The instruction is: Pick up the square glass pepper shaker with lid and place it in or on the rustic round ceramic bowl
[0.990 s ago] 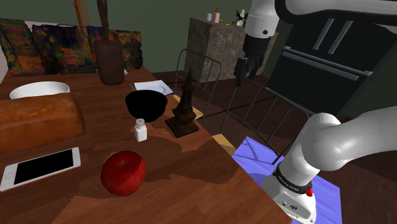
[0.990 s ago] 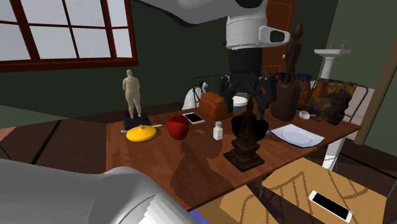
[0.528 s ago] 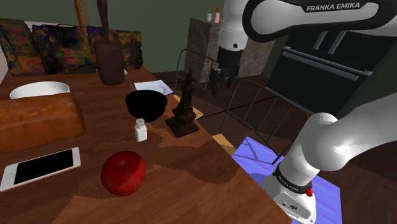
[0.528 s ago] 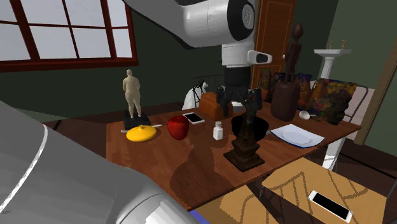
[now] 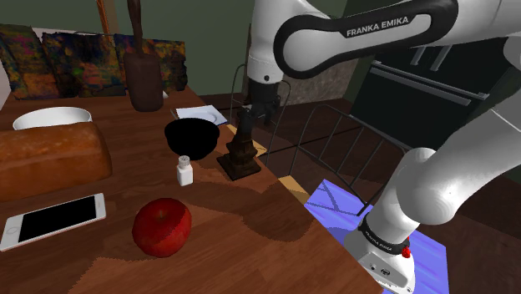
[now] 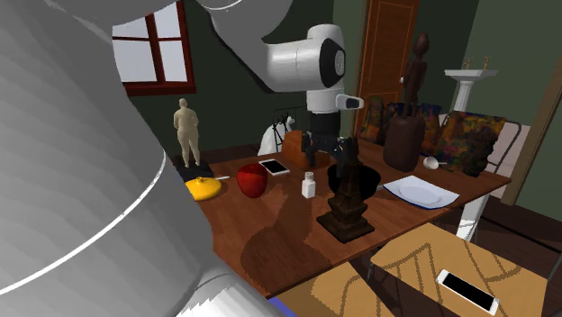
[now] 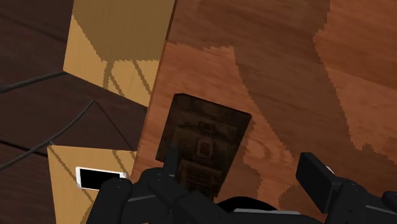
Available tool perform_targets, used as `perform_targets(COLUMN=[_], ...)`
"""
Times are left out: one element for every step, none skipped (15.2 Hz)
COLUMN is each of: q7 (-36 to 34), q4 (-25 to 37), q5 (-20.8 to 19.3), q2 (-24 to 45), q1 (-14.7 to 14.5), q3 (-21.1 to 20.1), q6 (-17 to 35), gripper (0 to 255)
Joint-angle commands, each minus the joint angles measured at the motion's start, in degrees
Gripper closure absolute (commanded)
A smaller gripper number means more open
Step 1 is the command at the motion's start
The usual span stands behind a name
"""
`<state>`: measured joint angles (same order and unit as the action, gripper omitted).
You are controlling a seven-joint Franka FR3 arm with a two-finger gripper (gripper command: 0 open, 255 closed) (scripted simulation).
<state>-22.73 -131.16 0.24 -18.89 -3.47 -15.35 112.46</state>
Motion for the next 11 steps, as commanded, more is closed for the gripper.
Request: perform_targets(q7=[-1.67, -2.53, -3.41, -4.31, -5.23, -6.17, -7.12, -8.08, -9.03, -9.98, -10.92], q4=[2.37, 3.44, 4.59, 5.81, 7.1, 8.46, 9.89, 11.4, 12.99, 14.65, 16.38], q5=[-0.62, -1.06, -1.57, -2.16, -2.82, -3.55, -4.34, -5.18, -6.08, -7.01, -7.96], q2=[4.13, 6.13, 8.16, 10.21, 12.29, 14.38, 16.49, 18.62, 20.76, 22.91, 25.07], q1=[-0.12, -0.21, -0.29, -0.4, -0.55, -0.72, -0.92, -1.15, -1.46, -1.82, -2.21], q3=[-1.26, -1.85, -2.42, -2.96, -3.46, -3.92, -4.35, -4.74, -5.05, -5.3, -5.52], q6=[2.2, 3.28, 4.3, 5.26, 6.15, 6.96, 7.71, 8.38, 8.98, 9.49, 9.94], gripper=[0, 0, 0, 0, 0, 0, 0, 0, 0, 0, 0])
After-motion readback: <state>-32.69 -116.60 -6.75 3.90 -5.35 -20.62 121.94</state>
